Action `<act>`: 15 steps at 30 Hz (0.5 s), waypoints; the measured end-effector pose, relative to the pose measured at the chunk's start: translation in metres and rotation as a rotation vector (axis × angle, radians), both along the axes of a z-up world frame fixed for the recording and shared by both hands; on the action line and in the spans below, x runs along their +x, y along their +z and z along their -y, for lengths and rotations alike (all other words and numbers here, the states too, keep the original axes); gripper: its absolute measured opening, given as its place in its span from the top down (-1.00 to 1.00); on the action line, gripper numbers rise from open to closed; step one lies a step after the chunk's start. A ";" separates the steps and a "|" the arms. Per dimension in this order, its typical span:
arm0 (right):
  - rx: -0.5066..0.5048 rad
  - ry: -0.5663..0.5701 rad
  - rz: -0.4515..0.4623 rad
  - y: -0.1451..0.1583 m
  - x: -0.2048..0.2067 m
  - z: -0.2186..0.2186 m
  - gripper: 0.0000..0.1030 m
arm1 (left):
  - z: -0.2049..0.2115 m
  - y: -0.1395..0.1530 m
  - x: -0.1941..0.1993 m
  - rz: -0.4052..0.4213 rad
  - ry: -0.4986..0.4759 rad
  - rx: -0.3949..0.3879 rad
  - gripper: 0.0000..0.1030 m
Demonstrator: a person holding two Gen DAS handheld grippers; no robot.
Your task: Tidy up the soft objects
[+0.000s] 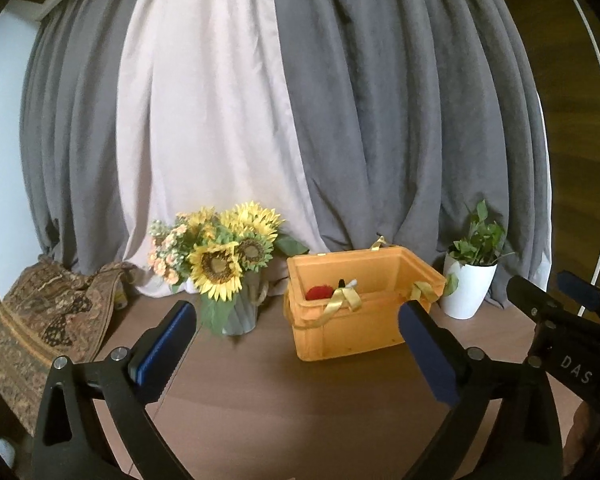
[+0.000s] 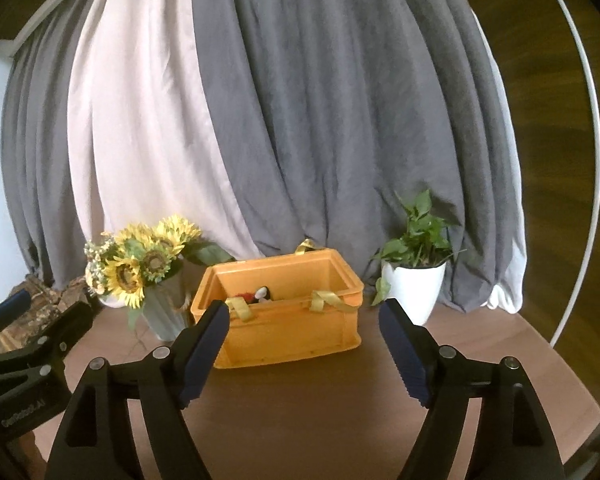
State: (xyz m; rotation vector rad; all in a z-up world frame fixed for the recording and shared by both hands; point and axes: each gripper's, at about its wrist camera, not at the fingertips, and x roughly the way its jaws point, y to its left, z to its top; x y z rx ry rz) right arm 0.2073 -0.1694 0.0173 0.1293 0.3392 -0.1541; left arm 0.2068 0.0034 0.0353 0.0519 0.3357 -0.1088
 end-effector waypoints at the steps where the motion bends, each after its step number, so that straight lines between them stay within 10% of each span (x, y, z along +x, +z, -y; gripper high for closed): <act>1: -0.005 0.004 -0.002 0.001 -0.006 0.001 -0.53 | 0.001 0.000 -0.006 -0.001 0.002 -0.002 -1.00; 15: -0.018 0.028 0.011 0.005 -0.085 0.012 -0.53 | 0.010 0.004 -0.092 0.030 0.043 0.006 -1.00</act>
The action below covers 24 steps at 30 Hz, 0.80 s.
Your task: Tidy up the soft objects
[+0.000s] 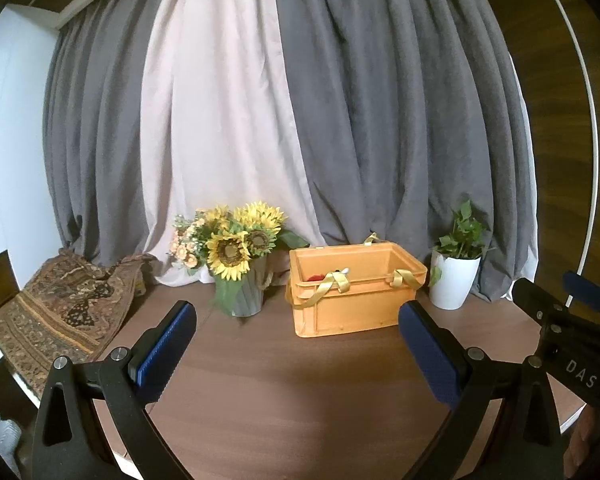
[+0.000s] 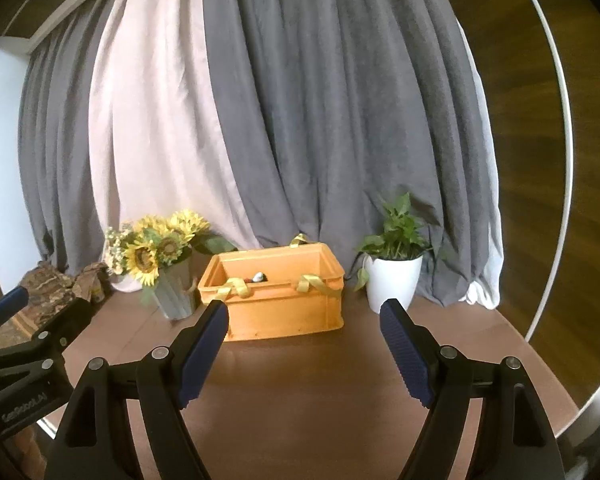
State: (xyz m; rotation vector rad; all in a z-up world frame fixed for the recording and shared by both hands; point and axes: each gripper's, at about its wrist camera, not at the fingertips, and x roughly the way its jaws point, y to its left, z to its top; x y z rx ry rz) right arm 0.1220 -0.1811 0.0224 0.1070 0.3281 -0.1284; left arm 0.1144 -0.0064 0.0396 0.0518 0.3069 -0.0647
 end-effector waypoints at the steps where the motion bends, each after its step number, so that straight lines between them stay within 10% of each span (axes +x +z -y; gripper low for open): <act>1: 0.000 0.004 0.002 0.000 -0.006 0.001 -0.53 | 0.000 0.000 -0.007 0.001 0.003 0.003 -1.00; 24: 0.004 0.031 0.027 0.003 -0.091 -0.006 -0.53 | -0.007 0.003 -0.089 0.008 0.029 -0.003 -1.00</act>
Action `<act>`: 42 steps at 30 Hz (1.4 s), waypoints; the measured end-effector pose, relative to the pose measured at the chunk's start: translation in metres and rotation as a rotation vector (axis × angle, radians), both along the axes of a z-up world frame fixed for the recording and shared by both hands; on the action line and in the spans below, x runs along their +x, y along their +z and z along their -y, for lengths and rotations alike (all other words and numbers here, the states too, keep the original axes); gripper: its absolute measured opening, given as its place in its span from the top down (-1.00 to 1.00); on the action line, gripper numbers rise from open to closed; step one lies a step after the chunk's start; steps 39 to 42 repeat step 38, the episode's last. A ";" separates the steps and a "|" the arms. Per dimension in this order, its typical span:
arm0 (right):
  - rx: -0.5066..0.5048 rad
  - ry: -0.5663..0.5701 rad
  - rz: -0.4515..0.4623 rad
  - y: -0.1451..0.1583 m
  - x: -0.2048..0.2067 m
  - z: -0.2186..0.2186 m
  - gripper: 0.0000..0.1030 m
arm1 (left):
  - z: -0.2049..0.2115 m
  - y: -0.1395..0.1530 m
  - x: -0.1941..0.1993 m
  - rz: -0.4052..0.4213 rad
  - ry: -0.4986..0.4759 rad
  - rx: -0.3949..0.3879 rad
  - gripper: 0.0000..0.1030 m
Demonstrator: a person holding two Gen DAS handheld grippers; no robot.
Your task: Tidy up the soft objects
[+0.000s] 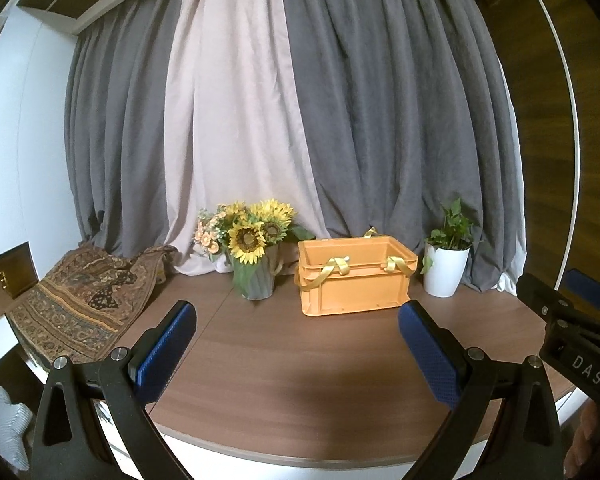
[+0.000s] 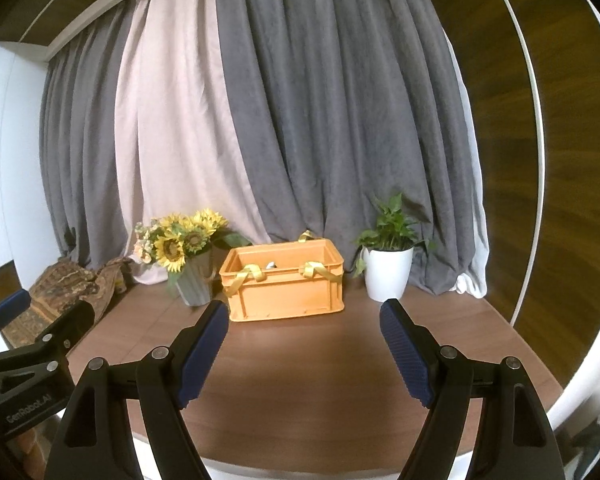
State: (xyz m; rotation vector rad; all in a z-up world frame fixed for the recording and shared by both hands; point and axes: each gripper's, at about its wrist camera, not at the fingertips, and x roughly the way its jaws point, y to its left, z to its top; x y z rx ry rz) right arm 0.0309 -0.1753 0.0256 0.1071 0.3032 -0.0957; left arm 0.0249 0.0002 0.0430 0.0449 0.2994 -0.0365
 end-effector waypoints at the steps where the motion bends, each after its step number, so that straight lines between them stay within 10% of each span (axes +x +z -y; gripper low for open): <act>1: 0.001 0.001 0.001 0.000 -0.001 0.001 -0.53 | 0.000 0.001 -0.001 0.001 -0.001 0.001 -1.00; 42: 0.004 -0.019 0.016 0.005 -0.023 0.006 -0.53 | 0.011 0.009 -0.020 0.020 -0.021 -0.002 -1.00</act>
